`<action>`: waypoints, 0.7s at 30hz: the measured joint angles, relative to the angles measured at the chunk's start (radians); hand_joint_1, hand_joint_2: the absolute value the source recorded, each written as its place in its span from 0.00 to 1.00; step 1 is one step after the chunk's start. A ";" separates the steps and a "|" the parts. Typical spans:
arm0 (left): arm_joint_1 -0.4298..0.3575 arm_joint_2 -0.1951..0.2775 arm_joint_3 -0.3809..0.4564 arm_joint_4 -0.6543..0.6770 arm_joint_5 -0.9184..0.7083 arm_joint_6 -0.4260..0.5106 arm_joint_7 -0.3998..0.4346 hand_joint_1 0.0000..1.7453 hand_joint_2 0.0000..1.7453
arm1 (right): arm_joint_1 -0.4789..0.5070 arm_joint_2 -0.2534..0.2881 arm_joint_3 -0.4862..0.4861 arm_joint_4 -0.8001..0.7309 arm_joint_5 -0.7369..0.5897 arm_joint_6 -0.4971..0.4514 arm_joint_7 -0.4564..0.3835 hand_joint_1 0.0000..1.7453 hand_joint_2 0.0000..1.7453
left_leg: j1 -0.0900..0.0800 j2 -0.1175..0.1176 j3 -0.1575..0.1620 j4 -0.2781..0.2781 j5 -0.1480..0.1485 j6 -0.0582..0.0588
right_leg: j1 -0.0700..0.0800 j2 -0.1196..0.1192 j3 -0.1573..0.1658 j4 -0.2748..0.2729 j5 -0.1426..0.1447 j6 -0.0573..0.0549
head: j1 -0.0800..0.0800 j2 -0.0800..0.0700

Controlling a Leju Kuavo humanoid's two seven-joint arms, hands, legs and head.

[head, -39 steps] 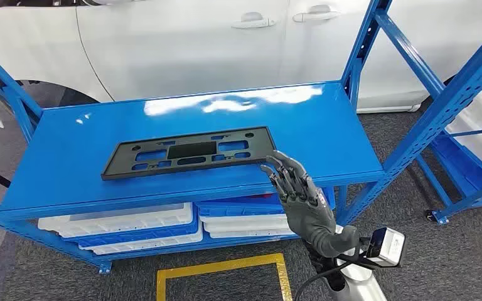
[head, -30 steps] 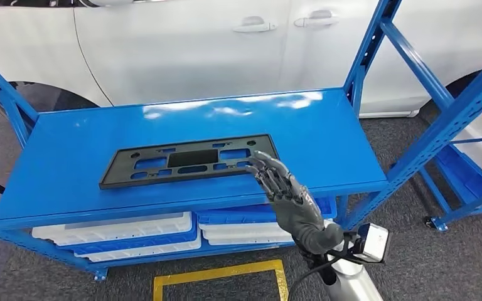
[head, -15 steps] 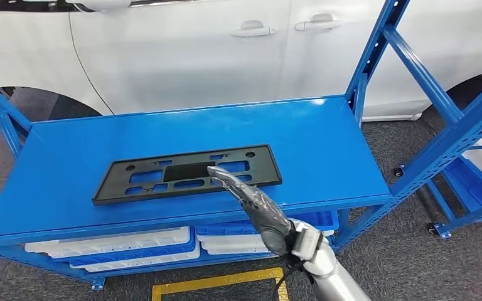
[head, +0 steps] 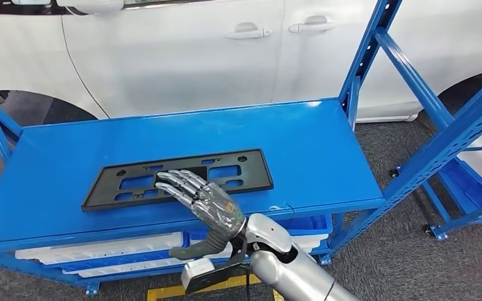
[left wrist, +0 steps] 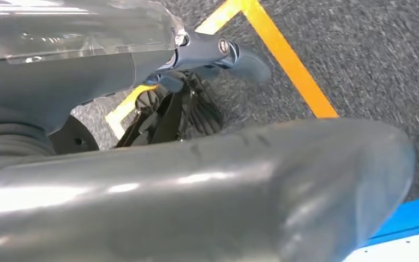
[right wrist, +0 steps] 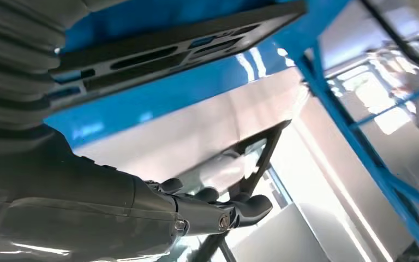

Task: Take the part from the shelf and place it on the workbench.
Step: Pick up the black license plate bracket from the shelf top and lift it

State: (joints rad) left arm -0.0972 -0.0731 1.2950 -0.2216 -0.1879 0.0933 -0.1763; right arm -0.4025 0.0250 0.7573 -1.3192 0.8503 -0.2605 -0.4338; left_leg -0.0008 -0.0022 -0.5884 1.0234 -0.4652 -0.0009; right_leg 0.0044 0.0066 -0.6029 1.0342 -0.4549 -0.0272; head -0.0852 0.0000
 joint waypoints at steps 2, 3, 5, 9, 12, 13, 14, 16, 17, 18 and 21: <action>0.000 -0.001 -0.001 0.000 0.001 0.000 -0.002 0.00 0.00 | -0.028 0.015 0.038 0.039 0.120 -0.066 0.057 0.00 1.00 | 0.004 0.000 0.006 -0.010 0.016 0.008 | 0.002 0.000 0.000 0.002 -0.004 0.012 | 0.000 0.000; 0.000 -0.002 -0.001 0.000 0.001 0.000 -0.003 0.00 0.00 | -0.043 0.023 0.056 0.062 0.168 -0.095 0.085 0.00 1.00 | 0.007 0.001 0.009 -0.016 0.021 0.012 | 0.002 -0.001 -0.004 0.014 -0.015 0.018 | 0.000 0.000; -0.001 -0.003 -0.001 0.000 0.001 0.001 -0.004 0.00 0.00 | -0.072 0.038 0.088 0.107 0.233 -0.137 0.132 0.00 1.00 | 0.011 0.003 0.014 -0.025 0.028 0.018 | -0.002 -0.002 -0.041 0.097 -0.066 0.028 | 0.000 0.000; 0.001 -0.003 -0.001 0.000 0.001 0.003 -0.005 0.00 0.00 | -0.095 0.058 0.124 0.178 0.270 -0.163 0.166 0.00 1.00 | 0.011 0.002 0.013 -0.023 0.027 0.020 | -0.013 -0.002 -0.119 0.260 -0.116 0.041 | 0.000 0.000; 0.002 -0.006 -0.001 0.000 0.001 0.003 -0.005 0.00 0.00 | -0.114 0.070 0.138 0.207 0.294 -0.174 0.186 0.00 1.00 | 0.010 -0.001 0.013 -0.014 0.020 0.012 | -0.016 -0.004 -0.036 0.087 -0.025 0.038 | 0.000 0.000; 0.002 -0.006 -0.001 0.000 0.001 0.002 -0.005 0.00 0.00 | -0.123 0.075 0.142 0.217 0.313 -0.180 0.202 0.00 1.00 | 0.008 -0.001 0.011 -0.011 0.017 0.008 | -0.015 -0.004 -0.012 0.036 -0.009 0.033 | 0.000 0.000; 0.002 -0.007 -0.001 0.000 0.001 0.002 -0.005 0.00 0.00 | -0.131 0.081 0.146 0.229 0.332 -0.185 0.220 0.00 1.00 | 0.007 -0.001 0.010 -0.008 0.015 0.002 | -0.013 -0.003 0.001 0.007 -0.003 0.028 | 0.000 0.000; 0.002 -0.007 -0.002 0.000 0.001 -0.001 -0.006 0.00 0.00 | -0.147 0.096 0.150 0.258 0.366 -0.189 0.250 0.00 1.00 | 0.008 -0.001 0.010 -0.009 0.015 -0.009 | -0.009 -0.002 0.003 -0.001 -0.004 0.016 | 0.000 0.000; 0.002 -0.007 -0.003 0.000 0.001 -0.001 -0.006 0.00 0.00 | -0.154 0.106 0.151 0.275 0.379 -0.189 0.261 0.00 1.00 | 0.009 0.000 0.010 -0.008 0.013 -0.015 | -0.010 -0.002 0.005 -0.006 -0.002 0.010 | 0.000 0.000; 0.002 -0.007 -0.004 0.000 0.001 -0.002 -0.007 0.00 0.00 | -0.163 0.116 0.151 0.295 0.390 -0.190 0.270 0.00 1.00 | 0.011 0.000 0.007 0.001 0.004 -0.021 | -0.012 -0.002 0.007 -0.011 0.001 0.004 | 0.000 0.000; 0.003 -0.007 -0.006 0.000 0.001 -0.004 -0.008 0.00 0.00 | -0.186 0.148 0.155 0.358 0.411 -0.194 0.284 0.00 1.00 | 0.015 0.000 -0.055 0.141 -0.074 -0.036 | -0.016 -0.004 0.012 -0.020 0.006 -0.007 | 0.000 0.000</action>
State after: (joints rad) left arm -0.0945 -0.0805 1.2891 -0.2214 -0.1865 0.0894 -0.1840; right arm -0.5886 0.1734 0.9121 -0.9612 1.2613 -0.4546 -0.1498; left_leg 0.0139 -0.0019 -0.6437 1.1641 -0.5393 -0.0368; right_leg -0.0116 0.0025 -0.5910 1.0142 -0.4493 -0.0342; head -0.0853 0.0000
